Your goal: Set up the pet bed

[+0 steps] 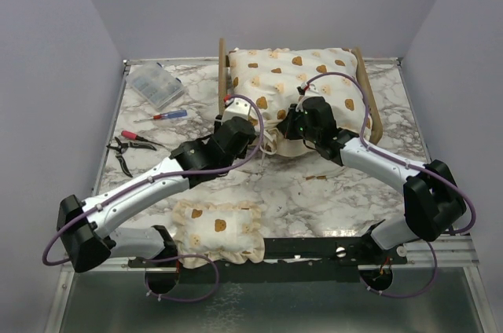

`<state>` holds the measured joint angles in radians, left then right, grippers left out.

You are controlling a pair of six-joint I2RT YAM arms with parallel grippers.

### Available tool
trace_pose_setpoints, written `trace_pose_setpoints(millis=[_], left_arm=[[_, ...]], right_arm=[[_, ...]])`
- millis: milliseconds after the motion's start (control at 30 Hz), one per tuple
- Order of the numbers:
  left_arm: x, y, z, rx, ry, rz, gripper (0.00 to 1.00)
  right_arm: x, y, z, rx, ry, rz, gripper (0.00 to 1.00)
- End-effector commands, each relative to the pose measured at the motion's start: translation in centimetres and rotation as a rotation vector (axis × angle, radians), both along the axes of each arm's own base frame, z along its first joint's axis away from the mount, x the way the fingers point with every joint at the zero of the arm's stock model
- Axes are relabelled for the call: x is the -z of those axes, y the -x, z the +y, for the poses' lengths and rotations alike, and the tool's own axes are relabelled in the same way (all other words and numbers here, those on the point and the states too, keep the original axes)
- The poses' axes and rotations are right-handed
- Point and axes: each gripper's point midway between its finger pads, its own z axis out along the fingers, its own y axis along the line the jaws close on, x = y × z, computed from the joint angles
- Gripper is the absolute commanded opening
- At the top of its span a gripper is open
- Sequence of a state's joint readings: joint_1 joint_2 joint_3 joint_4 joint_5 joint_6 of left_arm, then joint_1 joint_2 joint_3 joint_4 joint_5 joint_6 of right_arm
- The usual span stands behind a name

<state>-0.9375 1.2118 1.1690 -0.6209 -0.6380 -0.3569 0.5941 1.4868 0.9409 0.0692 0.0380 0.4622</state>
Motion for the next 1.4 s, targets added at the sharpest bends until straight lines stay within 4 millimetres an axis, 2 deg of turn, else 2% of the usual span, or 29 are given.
trace_pose_setpoints(millis=[0, 200, 333, 567, 700, 800, 900, 1033, 1167, 1267, 1367], left_arm=[[3.4, -0.5, -4.7, 0.037, 0.213, 0.044, 0.46], [5.6, -3.5, -6.6, -0.021, 0.233, -0.003, 0.46], [6.8, -4.7, -8.1, -0.011, 0.230, 0.009, 0.46], [8.9, -5.6, -8.2, -0.028, 0.185, 0.030, 0.44], [9.5, -5.7, -7.9, -0.039, 0.165, 0.031, 0.36], [9.6, -5.7, -7.9, -0.029, 0.158, 0.034, 0.22], [8.8, -5.4, -7.6, -0.023, 0.162, 0.023, 0.00], [6.2, -4.8, -5.6, -0.048, 0.135, -0.010, 0.00], [3.6, -4.0, -3.3, -0.072, 0.090, -0.029, 0.00], [2.7, -3.0, -1.7, -0.089, 0.066, -0.015, 0.00], [2.6, -1.8, -0.3, -0.107, 0.049, 0.015, 0.00]], right_arm=[[1.6, 0.1, -0.9, 0.009, 0.030, 0.030, 0.01], [1.7, 0.1, -0.7, 0.006, 0.025, 0.035, 0.01], [1.6, 0.1, -0.7, 0.004, 0.018, 0.035, 0.01], [1.4, 0.0, -0.4, -0.005, 0.008, 0.029, 0.01], [1.4, 0.0, -0.3, -0.008, 0.002, 0.029, 0.01], [1.3, 0.0, -0.3, -0.008, -0.002, 0.030, 0.01], [1.3, 0.0, -0.6, 0.004, 0.004, 0.029, 0.01], [1.3, -0.2, -1.3, 0.023, 0.021, 0.021, 0.01], [0.9, -0.3, -1.7, 0.031, 0.036, 0.005, 0.06], [0.6, -0.4, -1.9, 0.036, 0.045, -0.003, 0.09], [0.5, -0.5, -2.0, 0.041, 0.051, -0.008, 0.09]])
